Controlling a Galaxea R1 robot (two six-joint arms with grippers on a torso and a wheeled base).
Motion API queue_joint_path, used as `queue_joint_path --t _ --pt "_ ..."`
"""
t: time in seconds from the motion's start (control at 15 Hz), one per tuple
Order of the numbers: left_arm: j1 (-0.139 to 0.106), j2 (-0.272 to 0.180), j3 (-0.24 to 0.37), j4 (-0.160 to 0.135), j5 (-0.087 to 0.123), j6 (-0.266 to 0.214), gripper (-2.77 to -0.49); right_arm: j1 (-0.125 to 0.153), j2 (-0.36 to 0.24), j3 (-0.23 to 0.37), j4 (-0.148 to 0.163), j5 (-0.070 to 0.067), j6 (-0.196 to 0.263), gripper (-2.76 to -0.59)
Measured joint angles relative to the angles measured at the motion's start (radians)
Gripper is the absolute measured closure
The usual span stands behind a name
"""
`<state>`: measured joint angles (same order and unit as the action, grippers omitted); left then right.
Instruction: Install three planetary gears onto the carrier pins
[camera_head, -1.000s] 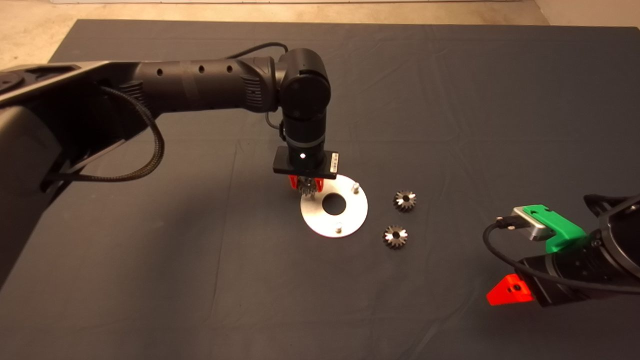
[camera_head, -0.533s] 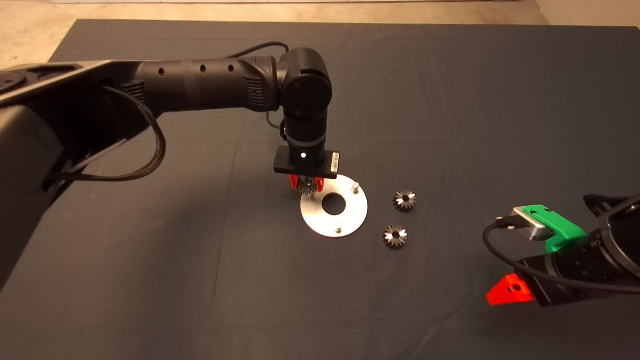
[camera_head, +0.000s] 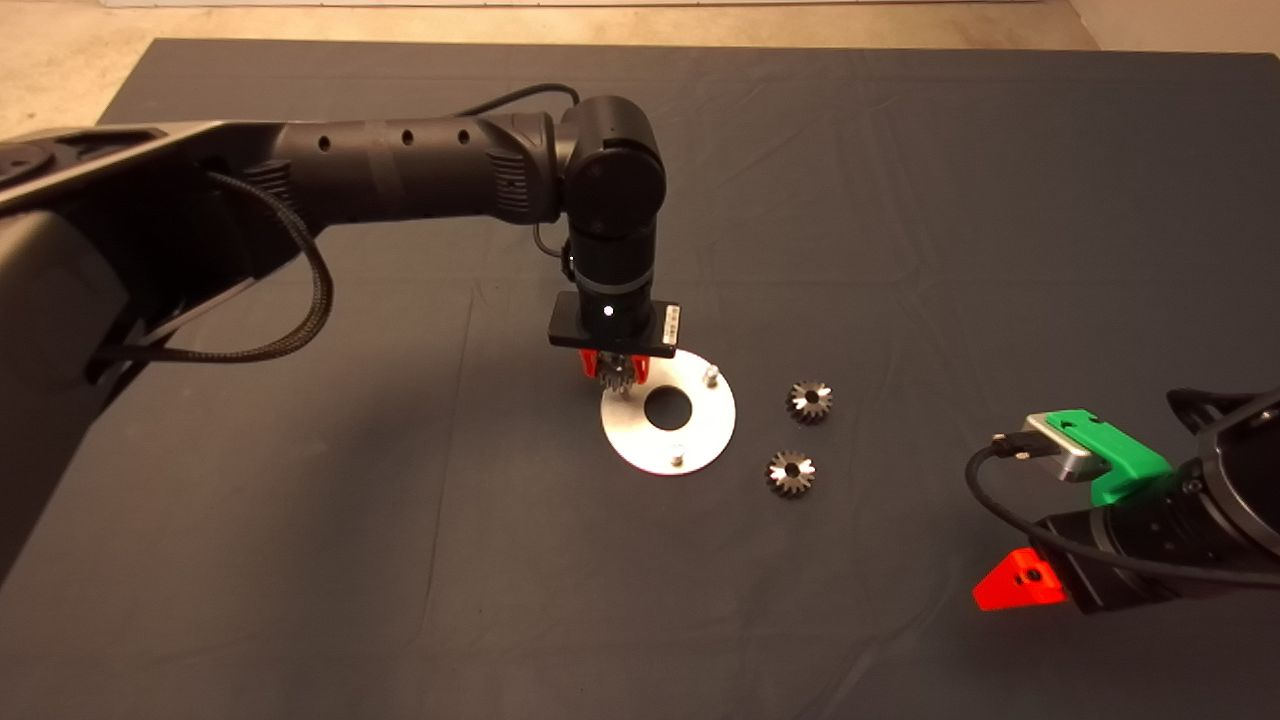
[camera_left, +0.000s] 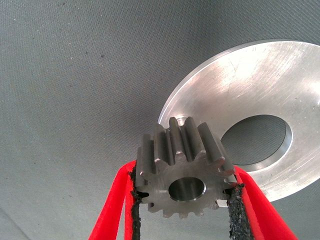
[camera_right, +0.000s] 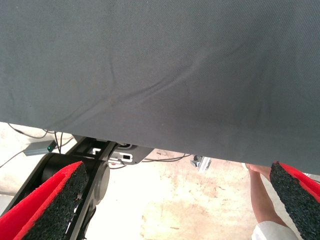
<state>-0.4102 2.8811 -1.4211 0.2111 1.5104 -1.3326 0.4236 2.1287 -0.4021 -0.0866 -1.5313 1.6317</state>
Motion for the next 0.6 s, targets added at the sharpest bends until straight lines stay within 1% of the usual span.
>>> queue_joint_path --t 0.13,0.47,0.53,0.6 --pt "0.0 -0.002 -0.004 0.0 -0.004 0.011 -0.86 0.0 0.002 0.0 0.0 0.0 0.0 -2.73" --pt "0.0 -0.001 -0.006 0.0 -0.008 0.011 -0.86 0.0 0.001 0.0 0.0 0.0 0.0 -2.73" --pt "0.0 -0.002 -0.006 -0.001 -0.013 0.011 -0.86 0.0 0.002 0.0 0.0 0.0 0.0 -2.73" --pt "0.0 -0.002 -0.006 0.001 -0.031 0.011 -0.85 0.0 0.002 0.0 0.0 0.0 0.0 -2.73"
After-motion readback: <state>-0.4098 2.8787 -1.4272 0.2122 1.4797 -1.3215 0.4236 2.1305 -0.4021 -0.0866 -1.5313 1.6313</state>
